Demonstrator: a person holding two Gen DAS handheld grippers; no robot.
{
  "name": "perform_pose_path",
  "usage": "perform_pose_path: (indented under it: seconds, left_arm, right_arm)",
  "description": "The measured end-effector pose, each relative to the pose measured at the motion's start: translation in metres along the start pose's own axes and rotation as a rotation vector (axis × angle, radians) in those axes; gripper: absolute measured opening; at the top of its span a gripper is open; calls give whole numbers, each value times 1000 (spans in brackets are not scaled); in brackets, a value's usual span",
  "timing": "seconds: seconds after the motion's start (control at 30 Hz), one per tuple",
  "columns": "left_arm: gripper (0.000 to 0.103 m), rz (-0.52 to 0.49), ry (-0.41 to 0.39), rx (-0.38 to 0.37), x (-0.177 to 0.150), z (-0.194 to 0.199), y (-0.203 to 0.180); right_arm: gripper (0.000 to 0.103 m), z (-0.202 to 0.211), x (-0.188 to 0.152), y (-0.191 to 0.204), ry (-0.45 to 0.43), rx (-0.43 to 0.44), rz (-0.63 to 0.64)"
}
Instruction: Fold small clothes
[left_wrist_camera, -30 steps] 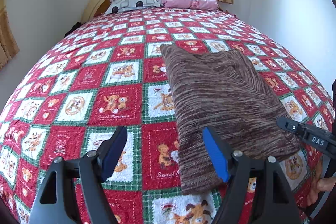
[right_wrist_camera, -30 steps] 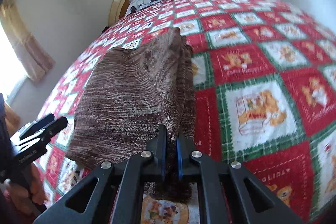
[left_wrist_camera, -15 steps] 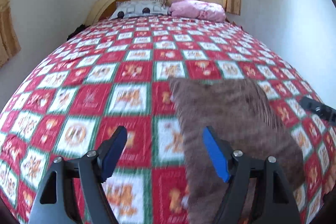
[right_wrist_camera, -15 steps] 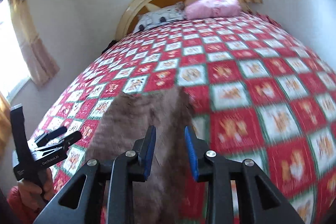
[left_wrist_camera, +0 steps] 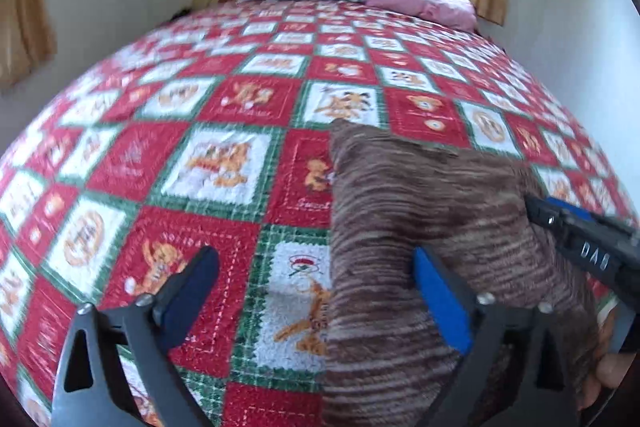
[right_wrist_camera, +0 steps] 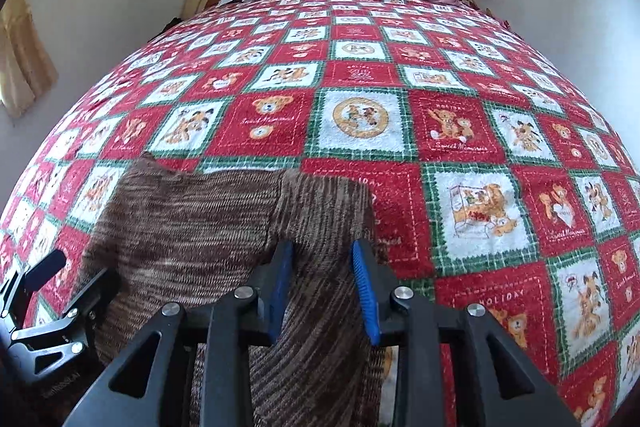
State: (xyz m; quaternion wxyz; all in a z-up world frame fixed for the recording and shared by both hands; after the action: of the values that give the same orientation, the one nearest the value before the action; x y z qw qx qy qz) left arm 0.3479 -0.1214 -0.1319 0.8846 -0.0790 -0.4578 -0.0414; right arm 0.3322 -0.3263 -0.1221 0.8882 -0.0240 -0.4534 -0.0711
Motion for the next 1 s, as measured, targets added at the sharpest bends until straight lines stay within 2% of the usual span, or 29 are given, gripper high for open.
perform_pose_path:
  seconds: [0.07, 0.1, 0.13, 0.23, 0.33, 0.4, 0.5, 0.63, 0.7, 0.77, 0.83, 0.97, 1.0]
  left_arm:
    - [103, 77, 38, -36, -3, -8, 8]
    - [103, 117, 52, -60, -4, -10, 13]
    - [103, 116, 52, -62, -5, -10, 12]
    - [103, 61, 34, -26, -5, -7, 3]
    - [103, 55, 32, -28, -6, -7, 2]
    - [103, 87, 45, -52, -6, -8, 8]
    - [103, 78, 48, -68, -4, -5, 8]
    - [103, -60, 21, -31, -1, 21, -5]
    - [103, -115, 24, -41, -5, 38, -13]
    - [103, -159, 16, -57, -12, 56, -18]
    - [103, -178, -4, -60, -22, 70, -21]
    - [103, -226, 41, -45, -47, 65, -26]
    - [103, -217, 26, -38, -51, 65, -26]
  right_arm:
    - [39, -7, 3, 1, -14, -12, 28]
    - [49, -11, 3, -2, -16, -21, 29]
    - [55, -17, 3, -9, -9, -3, -17]
    - [62, -24, -1, -37, 24, 114, -234]
    - [59, -8, -1, -49, -4, 139, -302]
    - [45, 22, 4, -59, -84, 92, -343]
    - [45, 68, -1, -48, -129, 104, -284]
    - [41, 100, -28, -13, -83, 152, -148]
    - [41, 108, -44, -4, -52, 176, -134]
    - [41, 114, -65, -1, -5, 158, -131]
    - [41, 117, -88, -5, 15, 147, -150]
    - [41, 128, -105, -21, -30, 176, -278]
    - [41, 129, -107, -23, -34, 178, -295]
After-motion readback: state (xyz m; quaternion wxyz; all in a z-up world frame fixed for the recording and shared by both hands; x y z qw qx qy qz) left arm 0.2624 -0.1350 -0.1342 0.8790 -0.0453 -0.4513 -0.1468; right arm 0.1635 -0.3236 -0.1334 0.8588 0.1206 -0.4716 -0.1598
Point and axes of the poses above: each gripper's, at about its wrist camera, not at the fingertips, and z roughly against the way its jaws point, y to its left, x to its top, the point moved 5 cm from there along -z, roughly the way its jaws point, and after that the axes turned 14 degrees about -y, right-handed, at the moved point
